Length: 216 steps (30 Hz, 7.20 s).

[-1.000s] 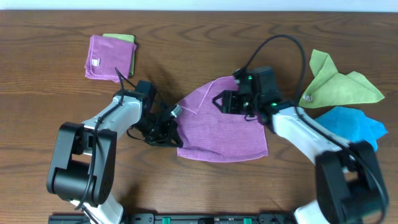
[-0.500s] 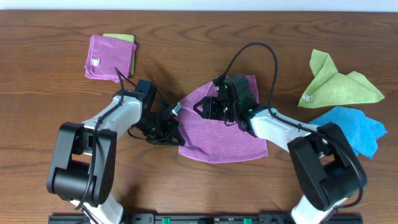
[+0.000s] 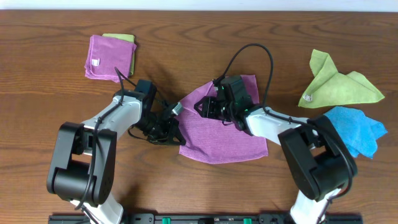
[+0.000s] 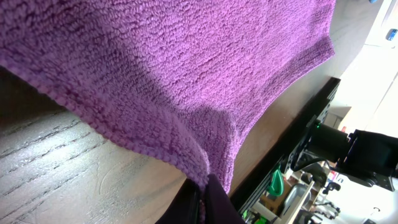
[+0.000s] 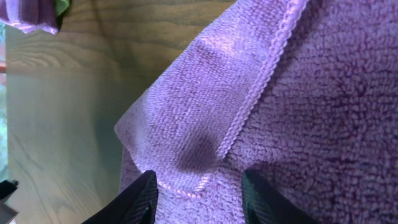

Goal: Fold the cloth

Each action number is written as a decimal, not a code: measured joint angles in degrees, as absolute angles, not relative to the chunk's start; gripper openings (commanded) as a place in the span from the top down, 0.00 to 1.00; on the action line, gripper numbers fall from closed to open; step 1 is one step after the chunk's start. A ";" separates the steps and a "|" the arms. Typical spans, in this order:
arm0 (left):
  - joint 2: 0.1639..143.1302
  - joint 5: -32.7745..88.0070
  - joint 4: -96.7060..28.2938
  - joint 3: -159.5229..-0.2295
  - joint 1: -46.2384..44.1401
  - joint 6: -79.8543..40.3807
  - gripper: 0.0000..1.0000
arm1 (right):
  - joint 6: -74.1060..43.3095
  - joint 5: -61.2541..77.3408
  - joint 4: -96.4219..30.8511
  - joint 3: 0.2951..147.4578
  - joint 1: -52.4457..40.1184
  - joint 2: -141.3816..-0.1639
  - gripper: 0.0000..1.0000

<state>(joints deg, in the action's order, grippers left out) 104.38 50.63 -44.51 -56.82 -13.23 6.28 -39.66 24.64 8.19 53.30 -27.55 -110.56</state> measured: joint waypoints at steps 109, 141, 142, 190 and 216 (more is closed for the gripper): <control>104.38 52.80 -43.42 -56.82 -13.23 6.22 0.94 | -39.00 18.20 15.94 62.72 -29.32 -118.89 0.99; 104.38 53.65 -44.10 -56.82 -12.49 6.02 0.94 | -36.62 11.57 26.09 74.54 -27.86 -128.11 0.67; 104.38 53.65 -44.12 -56.82 -11.94 6.02 0.94 | -36.58 11.51 24.77 74.59 -27.07 -127.68 0.63; 104.38 50.87 -46.72 -56.82 -8.73 10.55 0.94 | -14.76 31.81 -38.11 47.99 0.08 -97.60 0.39; 90.91 51.90 -55.53 -56.82 -8.73 11.77 0.94 | -16.91 30.33 -46.04 45.98 -2.55 -81.93 0.99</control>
<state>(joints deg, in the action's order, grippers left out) 90.91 51.90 -55.53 -56.82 -8.73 11.77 -16.91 30.33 -46.04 45.98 -2.55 -81.93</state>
